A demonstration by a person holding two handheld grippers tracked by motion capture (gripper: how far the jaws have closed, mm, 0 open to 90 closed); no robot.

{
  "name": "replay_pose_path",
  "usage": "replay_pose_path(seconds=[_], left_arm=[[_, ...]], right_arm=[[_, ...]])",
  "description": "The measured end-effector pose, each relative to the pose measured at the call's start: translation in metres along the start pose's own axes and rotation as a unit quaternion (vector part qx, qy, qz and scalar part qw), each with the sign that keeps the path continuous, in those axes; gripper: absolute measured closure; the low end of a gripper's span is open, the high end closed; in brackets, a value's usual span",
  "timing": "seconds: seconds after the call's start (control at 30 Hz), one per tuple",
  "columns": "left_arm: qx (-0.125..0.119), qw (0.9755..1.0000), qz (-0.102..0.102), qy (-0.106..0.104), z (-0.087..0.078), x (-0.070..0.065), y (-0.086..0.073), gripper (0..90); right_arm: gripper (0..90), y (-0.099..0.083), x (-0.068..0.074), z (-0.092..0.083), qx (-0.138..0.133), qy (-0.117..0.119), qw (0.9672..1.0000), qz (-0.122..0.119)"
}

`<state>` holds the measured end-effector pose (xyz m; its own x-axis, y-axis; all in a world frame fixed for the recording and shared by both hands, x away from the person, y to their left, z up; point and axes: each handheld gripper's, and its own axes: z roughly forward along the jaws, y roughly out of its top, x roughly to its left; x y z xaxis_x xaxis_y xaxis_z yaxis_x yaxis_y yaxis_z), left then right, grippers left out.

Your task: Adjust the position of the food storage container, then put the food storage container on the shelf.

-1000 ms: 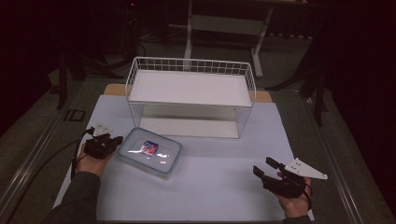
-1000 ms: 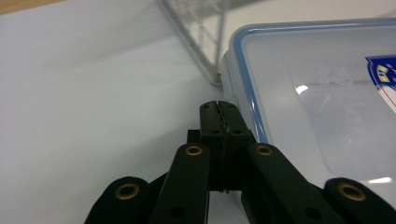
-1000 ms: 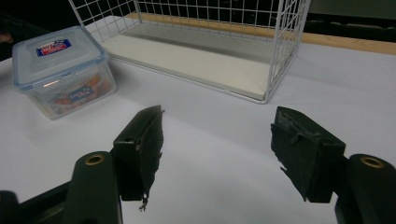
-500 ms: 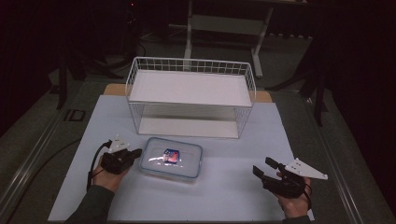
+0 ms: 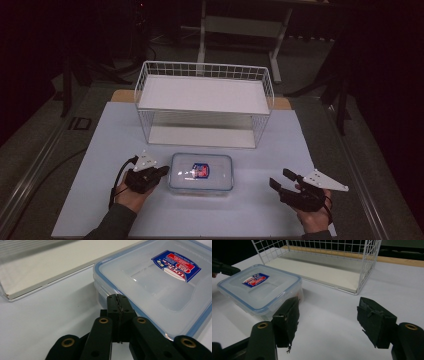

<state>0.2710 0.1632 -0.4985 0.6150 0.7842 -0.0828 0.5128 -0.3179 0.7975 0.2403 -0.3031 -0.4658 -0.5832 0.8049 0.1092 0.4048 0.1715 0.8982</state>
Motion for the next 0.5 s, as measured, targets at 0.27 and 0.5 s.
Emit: replay_pose_path(seconds=[0.27,0.5], left_arm=[[-0.005,1.0,-0.007,0.0,0.002,-0.001,0.0,89.8],[-0.002,0.9999,-0.017,0.003,0.002,0.003,-0.002,83.1]], right_arm=[[32.5,0.001,0.004,0.007,0.014,-0.009,0.9998,0.013],[38.1,0.003,0.009,0.014,0.026,-0.005,0.9995,0.018]])
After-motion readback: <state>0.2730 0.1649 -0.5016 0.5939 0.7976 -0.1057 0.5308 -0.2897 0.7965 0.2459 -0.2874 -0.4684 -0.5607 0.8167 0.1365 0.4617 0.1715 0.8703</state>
